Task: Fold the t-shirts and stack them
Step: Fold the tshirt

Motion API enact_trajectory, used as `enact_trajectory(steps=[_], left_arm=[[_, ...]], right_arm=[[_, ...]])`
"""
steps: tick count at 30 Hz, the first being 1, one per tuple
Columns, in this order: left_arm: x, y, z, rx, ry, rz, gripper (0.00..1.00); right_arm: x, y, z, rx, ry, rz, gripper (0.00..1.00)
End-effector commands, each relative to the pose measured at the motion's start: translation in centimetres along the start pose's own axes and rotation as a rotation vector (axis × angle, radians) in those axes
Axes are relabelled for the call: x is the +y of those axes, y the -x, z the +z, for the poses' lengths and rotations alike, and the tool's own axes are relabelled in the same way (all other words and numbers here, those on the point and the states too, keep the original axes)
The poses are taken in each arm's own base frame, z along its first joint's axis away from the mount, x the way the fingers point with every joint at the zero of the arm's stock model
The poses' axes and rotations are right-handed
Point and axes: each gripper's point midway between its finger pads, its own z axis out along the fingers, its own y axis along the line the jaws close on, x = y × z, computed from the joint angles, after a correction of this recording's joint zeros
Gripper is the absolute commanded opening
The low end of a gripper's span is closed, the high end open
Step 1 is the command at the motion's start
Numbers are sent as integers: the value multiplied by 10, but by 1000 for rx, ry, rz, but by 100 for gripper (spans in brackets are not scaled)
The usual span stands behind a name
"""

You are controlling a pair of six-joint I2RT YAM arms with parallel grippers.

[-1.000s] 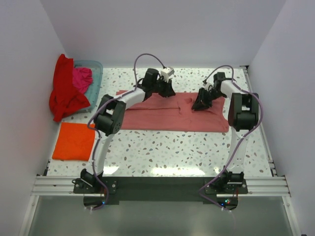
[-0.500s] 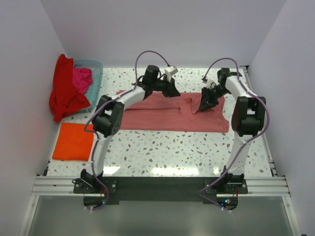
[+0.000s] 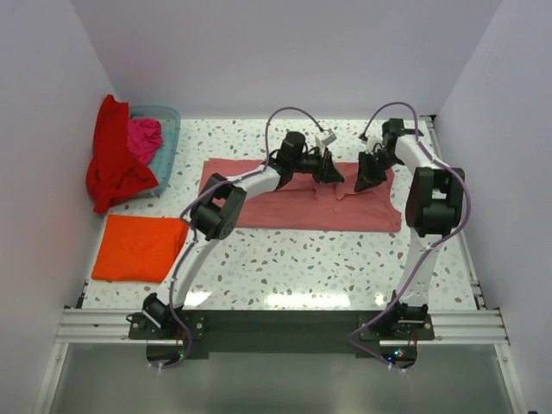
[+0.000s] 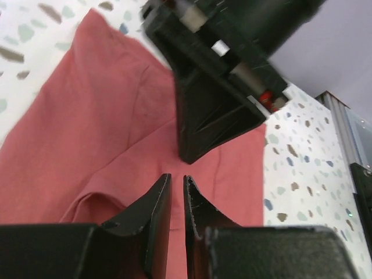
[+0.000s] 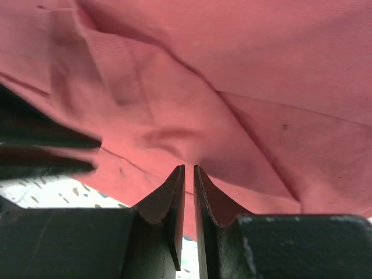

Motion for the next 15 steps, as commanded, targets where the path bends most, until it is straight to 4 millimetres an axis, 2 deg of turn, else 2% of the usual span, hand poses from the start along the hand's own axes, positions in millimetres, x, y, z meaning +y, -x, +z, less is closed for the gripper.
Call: enact_trajectory(steps=[1, 2, 3, 5, 6, 9, 11, 12, 14, 15], left_arm=[[22, 18, 5, -92, 43, -16, 19], [27, 15, 6, -93, 52, -22, 19], [40, 5, 9, -95, 89, -45, 20], [53, 5, 11, -115, 138, -60, 21], [64, -3, 11, -113, 160, -77, 21], [89, -1, 8, -144, 253, -97, 24], [99, 0, 3, -163, 281, -105, 24], [102, 3, -1, -171, 281, -108, 24], [93, 12, -6, -176, 224, -87, 26], [88, 27, -15, -194, 203, -69, 28]], right_arm=[[-20, 13, -2, -42, -92, 7, 15], [-23, 11, -1, -37, -101, 11, 15], [-28, 6, 3, -21, -112, 19, 15], [-37, 1, 6, 1, -151, 24, 15], [-41, -3, 8, 13, -165, 23, 15], [-56, -9, 11, 40, -233, 9, 16], [-66, -11, 15, 53, -266, 1, 16], [-69, -8, 15, 52, -280, -6, 16], [-82, -7, 24, 65, -323, -14, 16], [-86, 0, 24, 54, -332, -27, 16]])
